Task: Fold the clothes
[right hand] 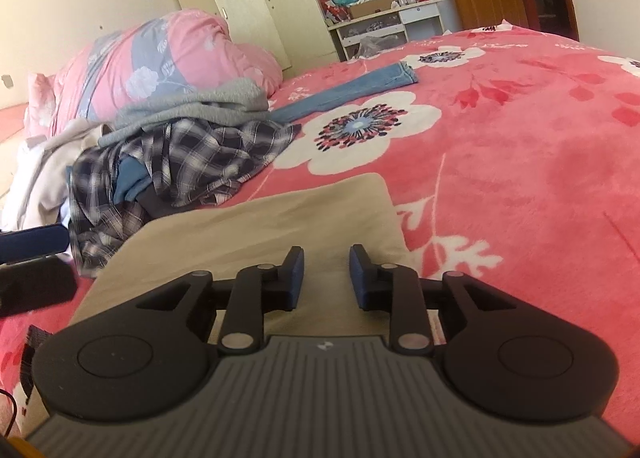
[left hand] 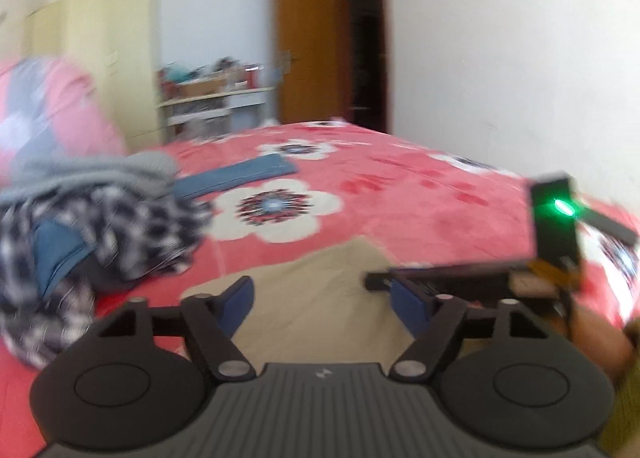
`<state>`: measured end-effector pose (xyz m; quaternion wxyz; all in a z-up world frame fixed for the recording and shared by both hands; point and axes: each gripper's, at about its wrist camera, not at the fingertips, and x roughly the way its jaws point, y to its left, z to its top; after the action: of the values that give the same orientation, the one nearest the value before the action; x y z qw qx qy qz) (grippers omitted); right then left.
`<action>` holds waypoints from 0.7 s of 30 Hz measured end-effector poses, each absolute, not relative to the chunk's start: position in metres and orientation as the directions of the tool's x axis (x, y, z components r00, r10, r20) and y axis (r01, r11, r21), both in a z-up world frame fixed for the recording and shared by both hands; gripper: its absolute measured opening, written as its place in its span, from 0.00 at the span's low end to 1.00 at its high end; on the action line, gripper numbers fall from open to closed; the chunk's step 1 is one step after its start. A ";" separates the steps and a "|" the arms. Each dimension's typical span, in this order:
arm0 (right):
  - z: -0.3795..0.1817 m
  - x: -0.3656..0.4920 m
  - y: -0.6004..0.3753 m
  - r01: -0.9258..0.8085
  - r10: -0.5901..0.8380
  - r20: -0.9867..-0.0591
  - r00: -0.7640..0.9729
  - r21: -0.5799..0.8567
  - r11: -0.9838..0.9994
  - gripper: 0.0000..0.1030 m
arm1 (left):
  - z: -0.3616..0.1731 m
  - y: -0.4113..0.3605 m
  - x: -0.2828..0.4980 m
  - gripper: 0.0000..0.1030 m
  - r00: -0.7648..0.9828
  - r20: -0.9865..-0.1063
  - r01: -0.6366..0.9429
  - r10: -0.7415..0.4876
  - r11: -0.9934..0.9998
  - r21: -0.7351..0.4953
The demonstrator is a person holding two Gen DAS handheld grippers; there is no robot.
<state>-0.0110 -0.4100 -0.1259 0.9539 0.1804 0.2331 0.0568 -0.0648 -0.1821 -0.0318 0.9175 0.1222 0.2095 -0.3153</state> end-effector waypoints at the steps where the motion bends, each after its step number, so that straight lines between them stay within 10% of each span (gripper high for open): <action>1: -0.126 -0.011 -0.411 -0.025 0.194 -0.421 0.886 0.375 0.927 0.23 | -0.035 -0.184 -0.067 0.52 0.694 -0.479 0.655 -0.538 0.748 0.107; 4: -0.126 -0.011 -0.412 -0.027 0.200 -0.419 0.886 0.385 0.923 0.23 | -0.056 -0.192 -0.054 0.24 0.628 -0.589 0.694 -0.508 0.708 0.129; 10: -0.127 -0.011 -0.415 -0.031 0.212 -0.414 0.885 0.403 0.915 0.23 | -0.070 -0.159 0.013 0.03 0.681 -0.610 0.560 -0.404 0.825 0.079; 21: -0.126 -0.011 -0.414 -0.030 0.207 -0.418 0.885 0.392 0.919 0.23 | -0.058 -0.186 0.044 0.18 0.569 -0.628 0.703 -0.531 0.710 0.038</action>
<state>-0.0106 -0.4135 -0.1265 0.9518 0.1907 0.2320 0.0624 0.0440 -0.1862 -0.0578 0.8741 0.1432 0.3016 -0.3529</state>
